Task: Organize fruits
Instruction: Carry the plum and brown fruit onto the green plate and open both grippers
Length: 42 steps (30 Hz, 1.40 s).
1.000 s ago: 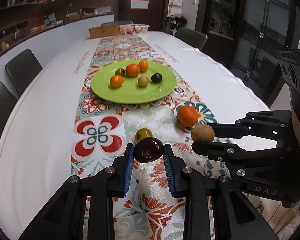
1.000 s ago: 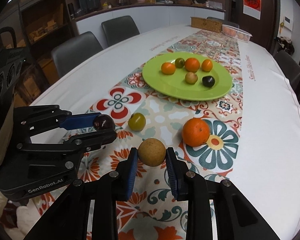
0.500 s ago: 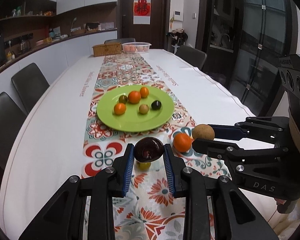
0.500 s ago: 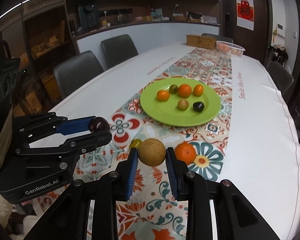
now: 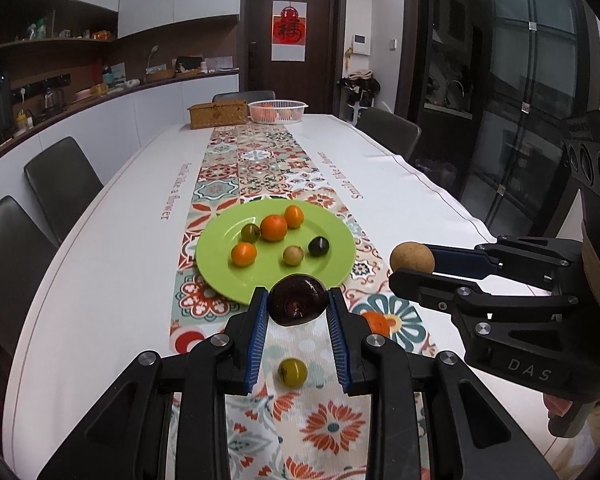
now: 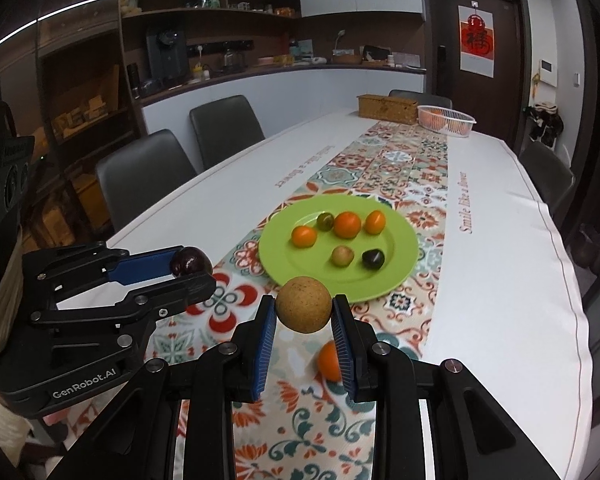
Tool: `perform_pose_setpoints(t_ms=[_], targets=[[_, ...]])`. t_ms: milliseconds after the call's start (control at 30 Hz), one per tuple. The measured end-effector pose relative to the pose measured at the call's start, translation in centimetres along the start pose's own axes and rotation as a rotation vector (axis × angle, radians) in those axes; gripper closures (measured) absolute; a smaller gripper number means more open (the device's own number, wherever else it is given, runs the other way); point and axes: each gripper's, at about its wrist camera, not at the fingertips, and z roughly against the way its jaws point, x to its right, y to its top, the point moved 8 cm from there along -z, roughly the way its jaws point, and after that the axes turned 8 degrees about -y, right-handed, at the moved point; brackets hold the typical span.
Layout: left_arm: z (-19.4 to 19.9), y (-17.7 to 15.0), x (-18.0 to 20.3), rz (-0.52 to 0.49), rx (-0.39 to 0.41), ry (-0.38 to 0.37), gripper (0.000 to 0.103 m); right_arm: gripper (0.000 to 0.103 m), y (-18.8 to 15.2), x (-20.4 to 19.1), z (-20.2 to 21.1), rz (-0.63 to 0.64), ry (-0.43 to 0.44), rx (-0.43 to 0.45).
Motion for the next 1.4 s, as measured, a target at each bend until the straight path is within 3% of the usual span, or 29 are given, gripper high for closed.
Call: perform_pose_setpoints(t_ms=[567, 1400], targets=[[-4.8, 3.6, -2.3, 0.026, -0.024, -0.003, 0.074, 0.073, 3.0, 2.5, -4.8, -0.015, -0.03, -0.02], [-14.3, 4.0, -6.6, 0.062, -0.148, -0.026, 0.074, 0.073, 4.6, 5.5, -15.0, -0.007, -0.053, -0.144]])
